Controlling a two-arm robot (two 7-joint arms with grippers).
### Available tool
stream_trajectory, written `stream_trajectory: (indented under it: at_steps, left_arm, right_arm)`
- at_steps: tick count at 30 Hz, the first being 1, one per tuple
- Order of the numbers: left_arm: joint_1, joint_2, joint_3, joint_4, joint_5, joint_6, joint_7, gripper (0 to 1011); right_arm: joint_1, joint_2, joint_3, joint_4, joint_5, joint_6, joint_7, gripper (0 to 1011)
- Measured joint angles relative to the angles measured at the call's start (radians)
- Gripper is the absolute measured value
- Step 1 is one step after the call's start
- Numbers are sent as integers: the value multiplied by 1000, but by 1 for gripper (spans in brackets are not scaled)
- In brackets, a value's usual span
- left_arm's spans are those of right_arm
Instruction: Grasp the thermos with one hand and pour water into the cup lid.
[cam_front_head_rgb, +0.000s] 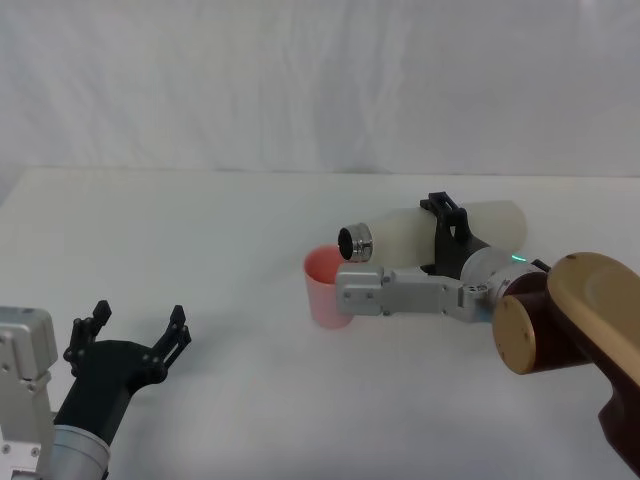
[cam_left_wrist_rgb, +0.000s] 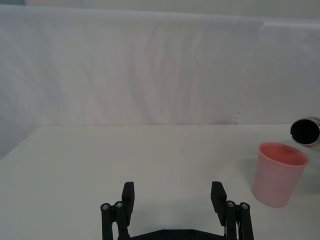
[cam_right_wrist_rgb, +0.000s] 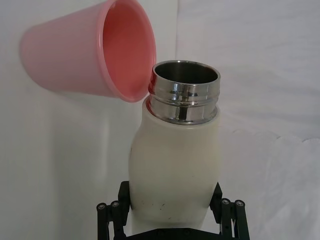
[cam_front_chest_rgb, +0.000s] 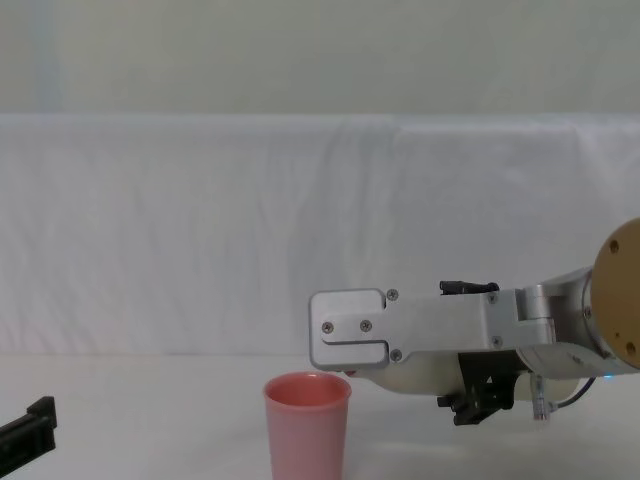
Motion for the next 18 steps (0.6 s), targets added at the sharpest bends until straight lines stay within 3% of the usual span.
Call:
stream_trajectory:
  at_steps: [18]
  left_arm:
    - [0,0,0,0,0,0,0,1001]
  right_arm:
    - [15,-2,-11,11,-51,-6,15,959]
